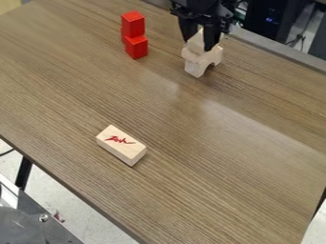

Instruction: Put one block on top of the arch

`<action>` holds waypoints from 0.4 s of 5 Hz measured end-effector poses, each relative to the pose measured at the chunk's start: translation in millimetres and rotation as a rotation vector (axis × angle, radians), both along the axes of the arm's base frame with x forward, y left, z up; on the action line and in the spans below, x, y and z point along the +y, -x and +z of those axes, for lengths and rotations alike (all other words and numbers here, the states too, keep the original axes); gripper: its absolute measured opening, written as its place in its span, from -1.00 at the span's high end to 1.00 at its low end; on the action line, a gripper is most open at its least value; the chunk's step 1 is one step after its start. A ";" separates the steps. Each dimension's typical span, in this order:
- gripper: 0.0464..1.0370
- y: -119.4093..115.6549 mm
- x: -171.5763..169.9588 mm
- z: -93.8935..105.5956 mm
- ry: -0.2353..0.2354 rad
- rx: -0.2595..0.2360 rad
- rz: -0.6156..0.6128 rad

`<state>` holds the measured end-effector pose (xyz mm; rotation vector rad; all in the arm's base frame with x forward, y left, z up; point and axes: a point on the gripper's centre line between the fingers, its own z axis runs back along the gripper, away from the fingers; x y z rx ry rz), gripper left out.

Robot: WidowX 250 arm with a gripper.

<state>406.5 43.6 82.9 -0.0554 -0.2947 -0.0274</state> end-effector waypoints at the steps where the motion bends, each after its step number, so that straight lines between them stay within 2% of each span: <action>1: -0.02 -3.5 1.0 2.3 -0.004 -0.007 0.002; 2: -0.02 -2.8 1.9 -1.7 -0.008 0.005 0.004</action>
